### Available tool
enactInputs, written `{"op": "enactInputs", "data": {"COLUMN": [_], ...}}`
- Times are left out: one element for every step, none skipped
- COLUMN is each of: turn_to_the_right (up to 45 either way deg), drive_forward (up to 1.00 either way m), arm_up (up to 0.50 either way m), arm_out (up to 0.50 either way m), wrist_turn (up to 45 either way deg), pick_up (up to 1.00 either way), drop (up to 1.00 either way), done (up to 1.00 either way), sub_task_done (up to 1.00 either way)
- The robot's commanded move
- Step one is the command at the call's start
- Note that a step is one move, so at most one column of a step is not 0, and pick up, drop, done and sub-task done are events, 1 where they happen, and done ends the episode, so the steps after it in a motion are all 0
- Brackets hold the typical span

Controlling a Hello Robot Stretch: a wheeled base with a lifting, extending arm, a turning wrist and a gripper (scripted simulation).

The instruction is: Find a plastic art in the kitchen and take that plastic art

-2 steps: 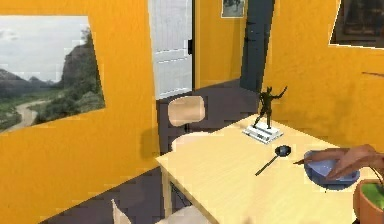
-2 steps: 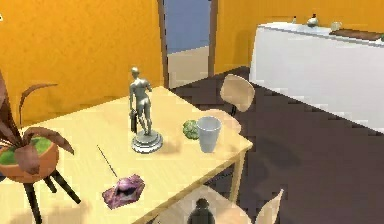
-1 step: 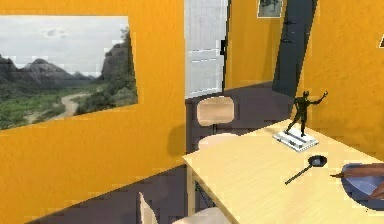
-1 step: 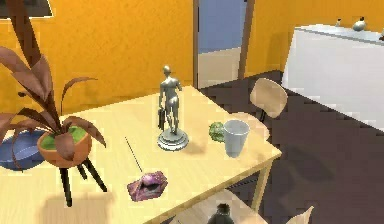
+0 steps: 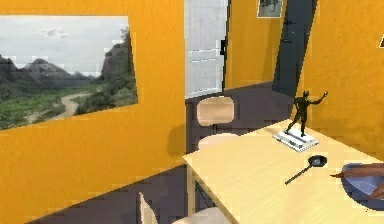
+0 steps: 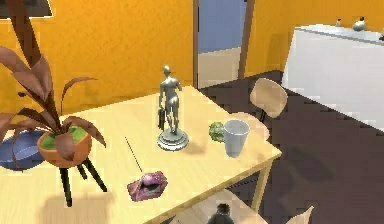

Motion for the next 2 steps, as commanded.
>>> {"op": "enactInputs", "data": {"turn_to_the_right": [0.0, 0.0], "drive_forward": [0.0, 0.0], "arm_up": [0.32, 0.0], "arm_out": [0.0, 0.48], "wrist_turn": [0.0, 0.0], "pick_up": [0.0, 0.0], "drop": [0.0, 0.0], "done": [0.0, 0.0], "sub_task_done": [0.0, 0.0]}}
